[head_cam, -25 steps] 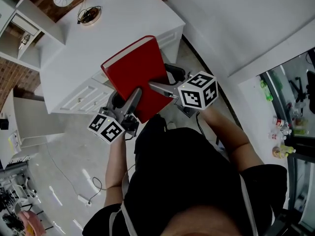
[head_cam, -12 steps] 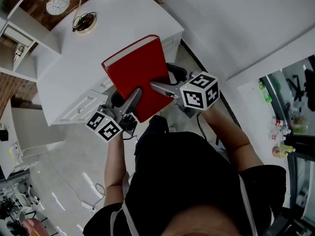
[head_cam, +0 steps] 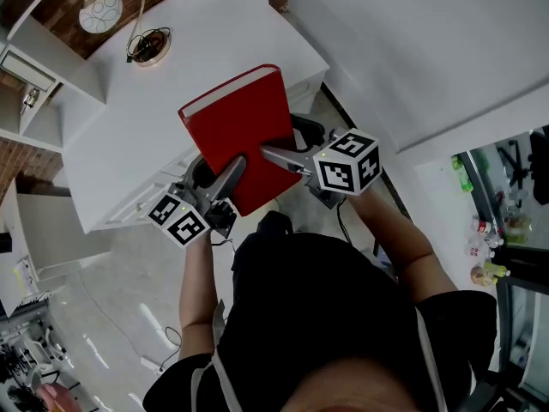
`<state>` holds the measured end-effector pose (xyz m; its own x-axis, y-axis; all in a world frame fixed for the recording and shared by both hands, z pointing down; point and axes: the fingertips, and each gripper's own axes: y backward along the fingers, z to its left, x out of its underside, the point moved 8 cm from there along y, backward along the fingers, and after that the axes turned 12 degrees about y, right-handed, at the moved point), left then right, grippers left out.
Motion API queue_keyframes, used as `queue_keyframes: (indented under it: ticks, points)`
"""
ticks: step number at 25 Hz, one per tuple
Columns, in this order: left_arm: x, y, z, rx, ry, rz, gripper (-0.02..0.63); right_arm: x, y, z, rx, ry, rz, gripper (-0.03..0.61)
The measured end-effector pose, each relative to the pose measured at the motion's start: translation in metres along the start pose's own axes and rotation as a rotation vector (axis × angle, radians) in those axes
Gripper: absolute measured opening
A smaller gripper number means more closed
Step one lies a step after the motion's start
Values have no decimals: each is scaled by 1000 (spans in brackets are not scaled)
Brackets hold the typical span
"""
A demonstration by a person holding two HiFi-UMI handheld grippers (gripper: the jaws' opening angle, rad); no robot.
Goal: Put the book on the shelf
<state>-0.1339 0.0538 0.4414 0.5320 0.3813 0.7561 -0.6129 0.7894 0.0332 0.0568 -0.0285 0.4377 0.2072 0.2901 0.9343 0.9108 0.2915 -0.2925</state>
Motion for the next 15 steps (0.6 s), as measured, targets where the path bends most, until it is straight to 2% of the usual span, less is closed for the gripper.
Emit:
queue_keyframes:
  ticks: [15]
  points:
    - [-47,-40,49,86,-16,68,229,-27,-38,-44,32,13,-4,377]
